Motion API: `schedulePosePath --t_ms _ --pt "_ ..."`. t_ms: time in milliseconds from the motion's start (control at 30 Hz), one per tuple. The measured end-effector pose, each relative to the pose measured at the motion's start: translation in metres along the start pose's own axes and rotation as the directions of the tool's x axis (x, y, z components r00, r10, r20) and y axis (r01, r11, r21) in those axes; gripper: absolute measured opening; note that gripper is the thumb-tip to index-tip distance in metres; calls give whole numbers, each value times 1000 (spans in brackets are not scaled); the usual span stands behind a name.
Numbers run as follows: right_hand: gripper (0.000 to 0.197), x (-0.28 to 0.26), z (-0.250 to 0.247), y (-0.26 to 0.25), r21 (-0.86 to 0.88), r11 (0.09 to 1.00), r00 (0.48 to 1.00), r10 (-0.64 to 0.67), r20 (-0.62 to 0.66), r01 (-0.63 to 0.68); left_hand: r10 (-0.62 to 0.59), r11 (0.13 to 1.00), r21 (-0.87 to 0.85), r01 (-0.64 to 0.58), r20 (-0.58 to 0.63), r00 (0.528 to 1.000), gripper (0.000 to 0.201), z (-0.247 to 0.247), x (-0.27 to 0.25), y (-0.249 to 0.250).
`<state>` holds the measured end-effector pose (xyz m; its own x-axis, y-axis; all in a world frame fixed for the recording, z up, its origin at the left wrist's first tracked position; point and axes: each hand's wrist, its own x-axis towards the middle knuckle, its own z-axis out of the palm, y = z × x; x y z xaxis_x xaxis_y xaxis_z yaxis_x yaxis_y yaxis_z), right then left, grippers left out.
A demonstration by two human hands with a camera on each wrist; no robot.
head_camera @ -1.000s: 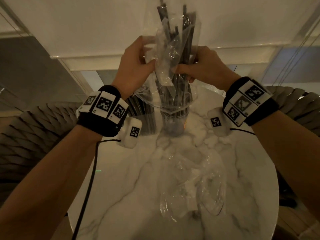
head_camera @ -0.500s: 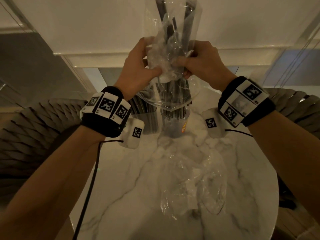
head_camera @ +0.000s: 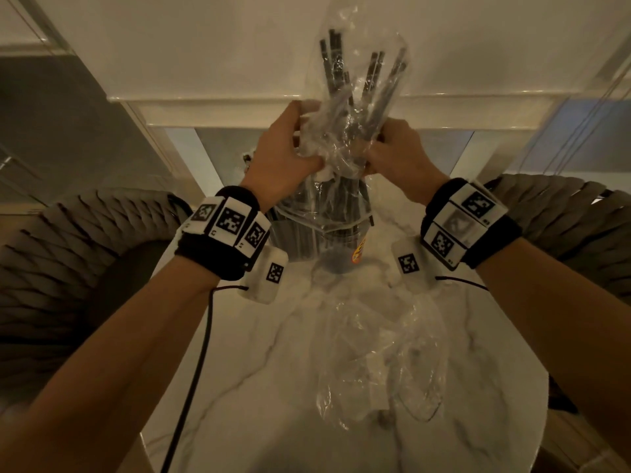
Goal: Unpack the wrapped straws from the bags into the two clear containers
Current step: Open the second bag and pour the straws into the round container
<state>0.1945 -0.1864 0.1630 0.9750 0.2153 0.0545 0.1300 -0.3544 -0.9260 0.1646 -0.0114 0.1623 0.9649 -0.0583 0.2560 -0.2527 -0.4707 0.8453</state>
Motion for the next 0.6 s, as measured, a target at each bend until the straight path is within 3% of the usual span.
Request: schedulePosePath --t_ms 100,267,367,467,600 --pt "24 -4 3 9 -54 999 1000 -6 -11 5 -22 998 58 21 24 999 64 6 -2 -2" --pt "27 -3 -5 15 -348 924 986 -165 6 157 -63 989 137 59 25 998 70 13 -6 -2" --pt "29 0 -17 14 -451 871 980 -188 60 195 -119 986 133 103 119 986 63 19 -4 3" --pt "28 0 -28 18 -412 892 979 -133 156 187 -131 982 166 95 225 965 52 23 -1 4" --pt "18 -4 -40 18 -252 964 975 -29 219 86 -135 990 81 119 230 964 68 12 3 6"
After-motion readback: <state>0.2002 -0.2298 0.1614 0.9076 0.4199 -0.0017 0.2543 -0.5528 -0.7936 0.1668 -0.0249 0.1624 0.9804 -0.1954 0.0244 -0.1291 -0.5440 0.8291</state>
